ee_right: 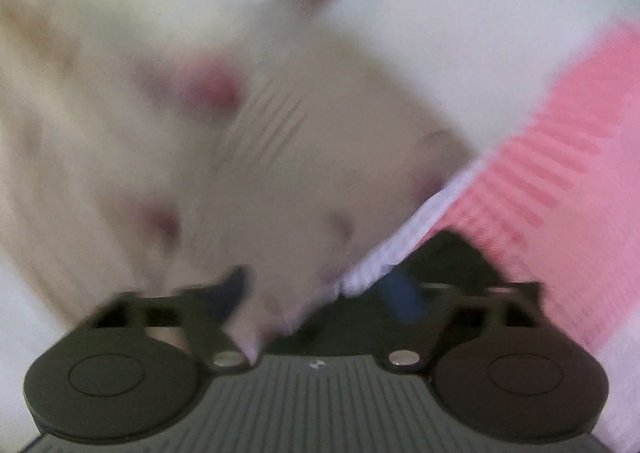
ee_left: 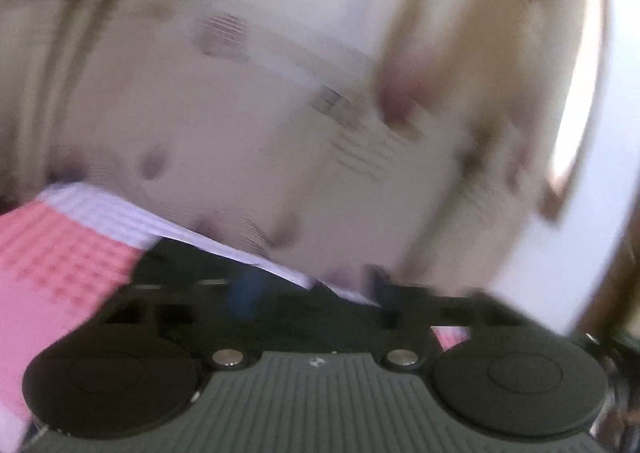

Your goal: Fold large clothes

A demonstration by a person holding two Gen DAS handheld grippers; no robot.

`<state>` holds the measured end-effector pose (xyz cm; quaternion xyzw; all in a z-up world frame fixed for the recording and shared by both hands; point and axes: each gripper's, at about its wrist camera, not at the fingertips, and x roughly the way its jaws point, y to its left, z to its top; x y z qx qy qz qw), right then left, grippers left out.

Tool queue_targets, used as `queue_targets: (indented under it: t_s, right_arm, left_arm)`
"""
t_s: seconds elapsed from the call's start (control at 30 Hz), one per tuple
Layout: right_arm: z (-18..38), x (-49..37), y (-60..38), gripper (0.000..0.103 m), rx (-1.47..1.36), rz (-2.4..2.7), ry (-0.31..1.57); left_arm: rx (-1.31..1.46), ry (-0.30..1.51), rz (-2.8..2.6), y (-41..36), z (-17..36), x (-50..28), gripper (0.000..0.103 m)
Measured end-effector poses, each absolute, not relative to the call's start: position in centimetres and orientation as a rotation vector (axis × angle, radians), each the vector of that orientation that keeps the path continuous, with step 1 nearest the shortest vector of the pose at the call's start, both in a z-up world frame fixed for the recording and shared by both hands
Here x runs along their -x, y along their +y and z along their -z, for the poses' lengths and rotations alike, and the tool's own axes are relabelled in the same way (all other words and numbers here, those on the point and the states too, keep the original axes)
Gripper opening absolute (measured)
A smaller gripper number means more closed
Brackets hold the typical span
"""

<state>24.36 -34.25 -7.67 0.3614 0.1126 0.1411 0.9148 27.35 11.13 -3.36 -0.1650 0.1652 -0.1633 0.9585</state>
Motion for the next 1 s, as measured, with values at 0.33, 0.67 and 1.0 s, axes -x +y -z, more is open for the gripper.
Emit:
queue_targets:
  t_s: [0.33,0.67,1.0]
  right_arm:
    - [6.3,-35.1,-14.6,0.020,-0.045,-0.467,0.475]
    - [11.8,-39.1,-17.6,0.006,-0.121,-0.437,0.556]
    - [12.9,-39.2,-24.9,0.000,-0.274,-0.335,0.562]
  left_arm:
    - [0.203,0.510,0.521,2.8,6.0,-34.8,0.027]
    - [0.358,0.562,0.393,9.0,14.1,-40.0,0.011]
    - [0.502,0.546,0.312,12.8,15.4,-39.7,0.011]
